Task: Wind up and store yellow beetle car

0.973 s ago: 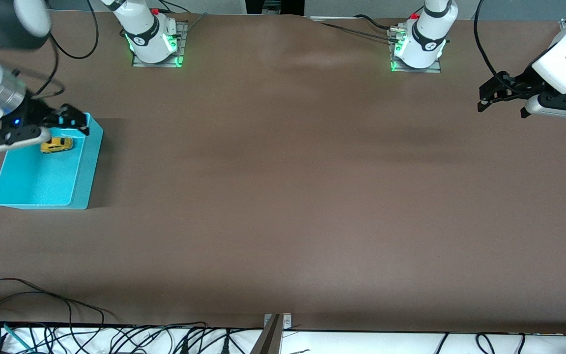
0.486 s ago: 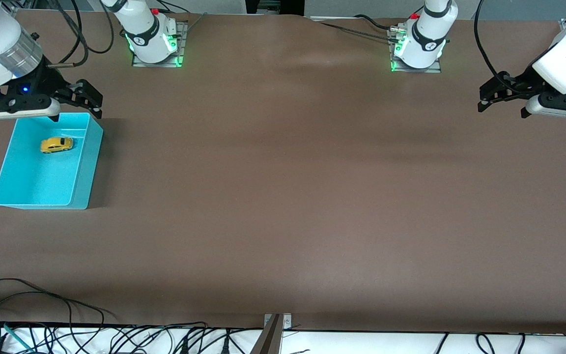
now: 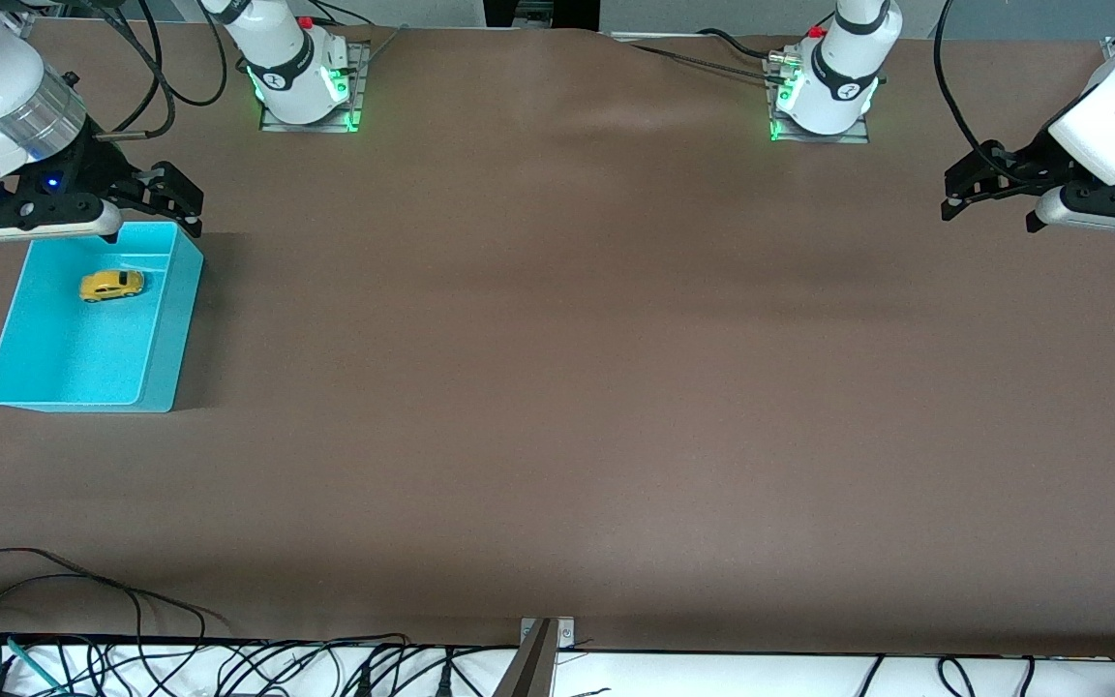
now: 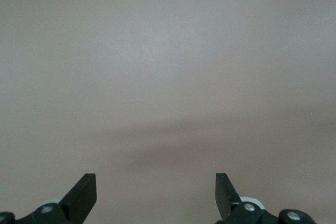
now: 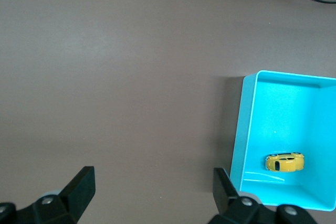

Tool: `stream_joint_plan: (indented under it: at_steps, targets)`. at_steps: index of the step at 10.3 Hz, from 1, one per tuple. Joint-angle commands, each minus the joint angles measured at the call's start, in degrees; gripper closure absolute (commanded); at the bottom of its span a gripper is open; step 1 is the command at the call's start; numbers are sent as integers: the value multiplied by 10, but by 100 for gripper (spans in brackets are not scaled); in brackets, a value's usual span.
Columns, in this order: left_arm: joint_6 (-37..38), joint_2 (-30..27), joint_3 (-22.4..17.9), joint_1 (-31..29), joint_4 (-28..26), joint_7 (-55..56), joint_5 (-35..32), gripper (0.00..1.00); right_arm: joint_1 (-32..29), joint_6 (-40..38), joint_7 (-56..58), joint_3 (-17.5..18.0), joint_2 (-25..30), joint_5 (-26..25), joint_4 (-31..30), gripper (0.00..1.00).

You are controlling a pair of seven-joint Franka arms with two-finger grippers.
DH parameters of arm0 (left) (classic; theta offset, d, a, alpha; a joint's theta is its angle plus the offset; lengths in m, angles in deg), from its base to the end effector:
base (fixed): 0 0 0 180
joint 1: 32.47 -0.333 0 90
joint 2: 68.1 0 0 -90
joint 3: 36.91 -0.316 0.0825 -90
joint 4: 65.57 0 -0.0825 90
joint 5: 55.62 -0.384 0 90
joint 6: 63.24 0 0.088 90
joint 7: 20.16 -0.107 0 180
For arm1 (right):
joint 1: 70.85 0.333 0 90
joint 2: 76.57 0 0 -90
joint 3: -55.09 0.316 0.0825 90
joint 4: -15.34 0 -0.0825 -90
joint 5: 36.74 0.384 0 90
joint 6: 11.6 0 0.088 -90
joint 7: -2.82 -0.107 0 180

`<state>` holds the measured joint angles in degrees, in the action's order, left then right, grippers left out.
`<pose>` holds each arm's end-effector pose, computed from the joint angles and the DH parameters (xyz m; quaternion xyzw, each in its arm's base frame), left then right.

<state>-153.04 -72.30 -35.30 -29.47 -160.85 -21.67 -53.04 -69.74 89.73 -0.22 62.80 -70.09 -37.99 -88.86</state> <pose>0.5281 -0.0480 0.6206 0.9983 -0.0531 -0.0118 0.0212 0.5262 0.0831 0.5847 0.9980 0.0520 0.0327 0.0150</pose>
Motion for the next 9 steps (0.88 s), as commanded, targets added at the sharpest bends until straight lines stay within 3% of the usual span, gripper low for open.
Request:
stream_joint_plan:
  at_steps: [1,6,9]
  targets:
    - [12,5,2,-1,16,2,-7,0,-1,-16,0,0,5,-1,2,0]
    - [12,5,2,-1,16,2,-7,0,-1,-68,-3,-15,19,0,2,0]
    - [12,5,2,-1,16,2,-7,0,-1,-91,-3,-13,20,1,32,0]
